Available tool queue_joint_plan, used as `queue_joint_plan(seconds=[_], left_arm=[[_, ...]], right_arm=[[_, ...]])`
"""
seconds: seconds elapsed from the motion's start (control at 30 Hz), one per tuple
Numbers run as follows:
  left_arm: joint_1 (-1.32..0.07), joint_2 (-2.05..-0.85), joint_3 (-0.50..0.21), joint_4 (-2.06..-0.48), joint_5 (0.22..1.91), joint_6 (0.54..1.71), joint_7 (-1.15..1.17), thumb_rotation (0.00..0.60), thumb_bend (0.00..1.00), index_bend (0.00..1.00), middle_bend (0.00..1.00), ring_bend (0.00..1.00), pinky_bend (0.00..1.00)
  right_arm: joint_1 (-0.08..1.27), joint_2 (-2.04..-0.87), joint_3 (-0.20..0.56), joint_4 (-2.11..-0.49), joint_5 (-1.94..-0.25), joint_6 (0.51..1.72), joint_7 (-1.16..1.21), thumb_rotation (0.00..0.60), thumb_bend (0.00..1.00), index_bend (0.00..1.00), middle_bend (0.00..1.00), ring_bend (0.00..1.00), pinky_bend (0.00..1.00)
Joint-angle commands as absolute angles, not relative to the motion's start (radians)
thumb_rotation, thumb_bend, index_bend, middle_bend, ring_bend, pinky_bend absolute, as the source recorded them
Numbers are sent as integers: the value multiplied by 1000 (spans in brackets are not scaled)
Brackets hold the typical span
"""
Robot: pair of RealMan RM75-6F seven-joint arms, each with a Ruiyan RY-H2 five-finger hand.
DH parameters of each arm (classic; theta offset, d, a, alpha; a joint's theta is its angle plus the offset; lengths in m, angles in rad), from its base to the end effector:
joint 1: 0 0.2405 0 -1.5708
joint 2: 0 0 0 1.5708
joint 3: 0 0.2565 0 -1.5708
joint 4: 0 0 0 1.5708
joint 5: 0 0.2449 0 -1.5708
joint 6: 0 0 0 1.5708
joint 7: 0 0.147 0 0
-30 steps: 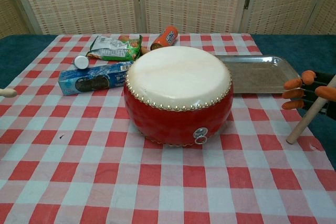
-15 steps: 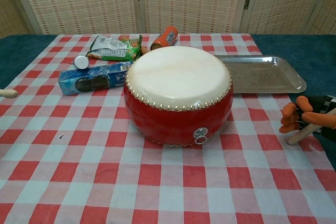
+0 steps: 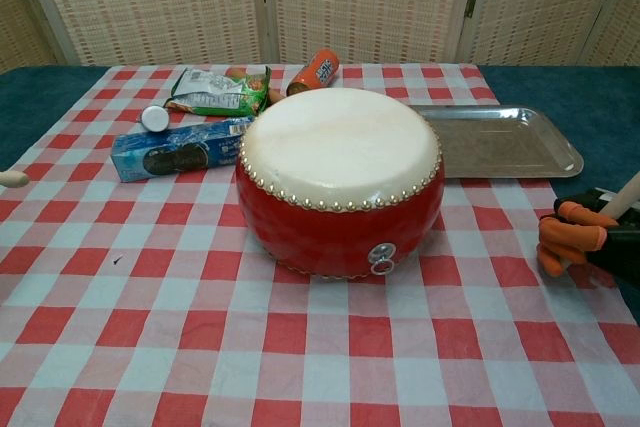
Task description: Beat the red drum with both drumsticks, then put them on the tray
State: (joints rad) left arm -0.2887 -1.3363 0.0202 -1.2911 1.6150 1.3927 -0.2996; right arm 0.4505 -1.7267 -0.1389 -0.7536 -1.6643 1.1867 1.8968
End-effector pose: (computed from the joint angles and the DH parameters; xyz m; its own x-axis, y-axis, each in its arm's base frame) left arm -0.3226 0.2410 0.0583 0.2601 0.1334 0.9563 0.9385 -0.2680 -0.2179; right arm -0.3370 -0.2793 -0.0604 -0.8258 -0.4411 0.3514 -0.5052 0.3018 -0.8085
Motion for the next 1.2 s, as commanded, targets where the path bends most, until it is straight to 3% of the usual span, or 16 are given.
queue_joint_plan(seconds=[0.03, 0.2, 0.37, 0.6, 0.7, 0.87, 1.2], left_arm=[[-288, -1337, 20, -1287, 1614, 1393, -303, 600, 794, 1000, 1000, 1000, 1000], [-287, -1339, 19, -1281, 1613, 1393, -307, 600, 795, 1000, 1000, 1000, 1000], [-289, -1342, 19, -1274, 1612, 1391, -311, 600, 794, 1000, 1000, 1000, 1000], [-290, -1347, 15, -1268, 1611, 1393, -317, 600, 809, 1000, 1000, 1000, 1000], [-290, -1347, 14, -1264, 1610, 1395, -319, 600, 809, 1000, 1000, 1000, 1000], [-289, -1342, 9, -1261, 1607, 1400, -321, 600, 809, 1000, 1000, 1000, 1000], [-290, -1340, 4, -1265, 1609, 1409, -311, 600, 808, 1000, 1000, 1000, 1000]], right_arm=[[457, -1732, -133, -765, -1661, 1186, 1891, 600, 0, 1000, 932, 852, 726], [463, -1733, -124, -787, -1659, 1196, 1871, 600, 19, 1000, 990, 915, 772], [466, -1720, -110, -827, -1642, 1188, 1826, 600, 149, 1000, 1000, 974, 827], [461, -1694, -71, -905, -1599, 1186, 1739, 600, 489, 1000, 1000, 1000, 986], [463, -1666, -61, -952, -1593, 1185, 1698, 600, 586, 1000, 1000, 1000, 1000], [502, -1539, -46, -1129, -1576, 1119, 1460, 600, 627, 1000, 1000, 1000, 1000], [663, -1131, -11, -1638, -1383, 782, 534, 600, 647, 1000, 1000, 1000, 1000]])
